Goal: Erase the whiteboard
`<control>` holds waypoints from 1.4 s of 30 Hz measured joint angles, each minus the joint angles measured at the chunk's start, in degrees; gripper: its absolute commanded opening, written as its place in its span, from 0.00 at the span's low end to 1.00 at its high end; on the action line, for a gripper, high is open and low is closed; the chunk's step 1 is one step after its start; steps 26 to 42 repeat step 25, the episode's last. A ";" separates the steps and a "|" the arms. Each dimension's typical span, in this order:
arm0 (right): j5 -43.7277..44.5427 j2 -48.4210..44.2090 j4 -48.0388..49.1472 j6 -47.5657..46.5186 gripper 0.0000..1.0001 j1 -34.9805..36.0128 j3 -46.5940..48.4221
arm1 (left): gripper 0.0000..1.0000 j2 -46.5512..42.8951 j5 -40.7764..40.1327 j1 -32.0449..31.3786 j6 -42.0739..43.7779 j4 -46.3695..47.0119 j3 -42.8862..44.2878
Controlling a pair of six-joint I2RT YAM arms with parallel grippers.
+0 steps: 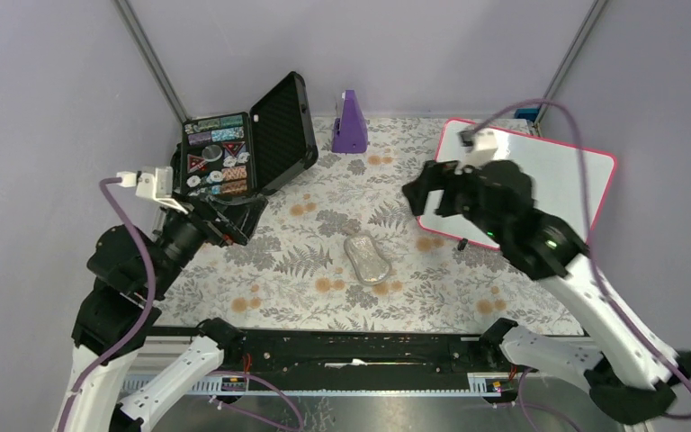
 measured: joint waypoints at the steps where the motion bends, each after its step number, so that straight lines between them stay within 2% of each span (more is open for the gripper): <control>1: 0.81 -2.45 -0.68 -0.52 1.00 0.00 1.20 | 0.99 0.09 -0.26 0.00 0.13 0.02 0.87; 10: 8.41 -19.47 -5.99 -4.20 1.00 0.00 10.23 | 0.99 -0.11 -2.89 0.00 1.18 2.64 6.54; 19: 9.79 -32.17 -4.72 -6.01 1.00 0.00 10.78 | 0.99 -4.37 -3.91 0.00 1.81 9.20 6.01; 25: 11.76 -34.95 -3.39 -5.99 1.00 0.00 10.05 | 0.99 -5.46 -4.59 0.00 1.77 12.76 4.94; 42: 11.76 -34.95 -3.39 -5.99 1.00 0.00 10.05 | 0.99 -5.46 -4.59 0.00 1.77 12.76 4.94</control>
